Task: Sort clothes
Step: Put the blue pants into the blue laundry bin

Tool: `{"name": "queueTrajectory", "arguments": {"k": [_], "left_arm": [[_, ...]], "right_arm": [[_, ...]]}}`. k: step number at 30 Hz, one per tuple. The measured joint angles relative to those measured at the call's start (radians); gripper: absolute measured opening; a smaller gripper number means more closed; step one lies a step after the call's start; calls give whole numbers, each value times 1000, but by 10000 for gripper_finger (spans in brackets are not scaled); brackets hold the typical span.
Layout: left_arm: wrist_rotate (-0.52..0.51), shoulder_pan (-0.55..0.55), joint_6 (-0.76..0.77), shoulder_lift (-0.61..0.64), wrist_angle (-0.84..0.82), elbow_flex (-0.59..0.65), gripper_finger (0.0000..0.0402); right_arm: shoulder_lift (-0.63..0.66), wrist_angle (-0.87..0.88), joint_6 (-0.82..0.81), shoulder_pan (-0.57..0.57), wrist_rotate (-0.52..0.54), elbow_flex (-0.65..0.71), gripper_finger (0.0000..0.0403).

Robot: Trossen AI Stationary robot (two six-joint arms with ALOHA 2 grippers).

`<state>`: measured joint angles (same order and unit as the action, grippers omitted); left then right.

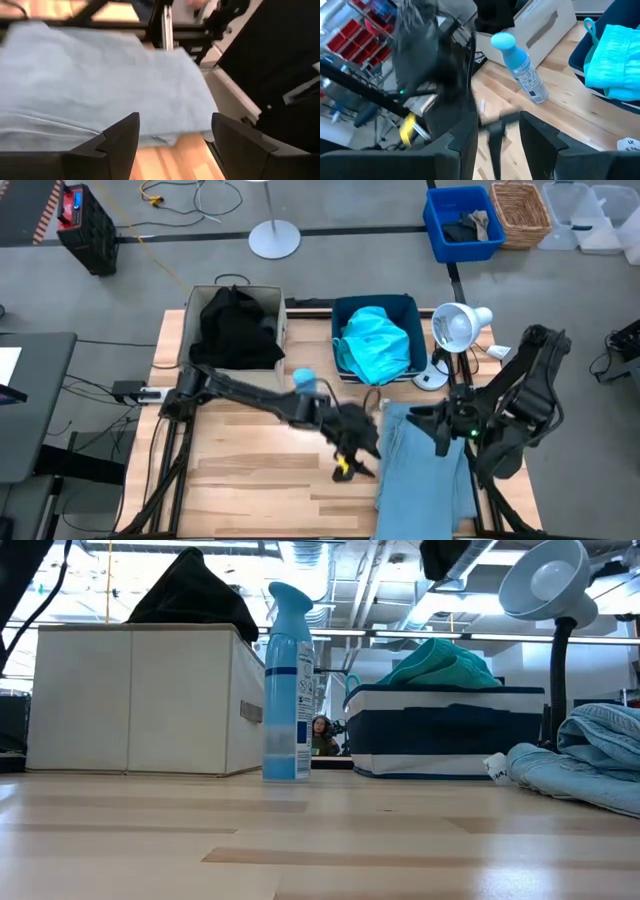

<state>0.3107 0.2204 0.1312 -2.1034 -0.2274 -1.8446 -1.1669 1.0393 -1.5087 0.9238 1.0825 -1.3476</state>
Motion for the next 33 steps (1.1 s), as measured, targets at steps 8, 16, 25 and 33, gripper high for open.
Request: {"name": "queueTrajectory", "arguments": {"k": [8,16,25,33], "left_arm": [[-74,40,285,-112,53,0,257],[-128,34,734,-274,198,-75,257],[-259,50,870,-431,-49,-361,257],[-289,57,996,-432,-200,-404,257]], "right_arm": [[31,-11,185,-28,-5,0,159],[63,-40,427,-27,-8,0,159],[62,-70,549,42,-11,0,159],[56,-85,550,102,-11,0,159]]}}
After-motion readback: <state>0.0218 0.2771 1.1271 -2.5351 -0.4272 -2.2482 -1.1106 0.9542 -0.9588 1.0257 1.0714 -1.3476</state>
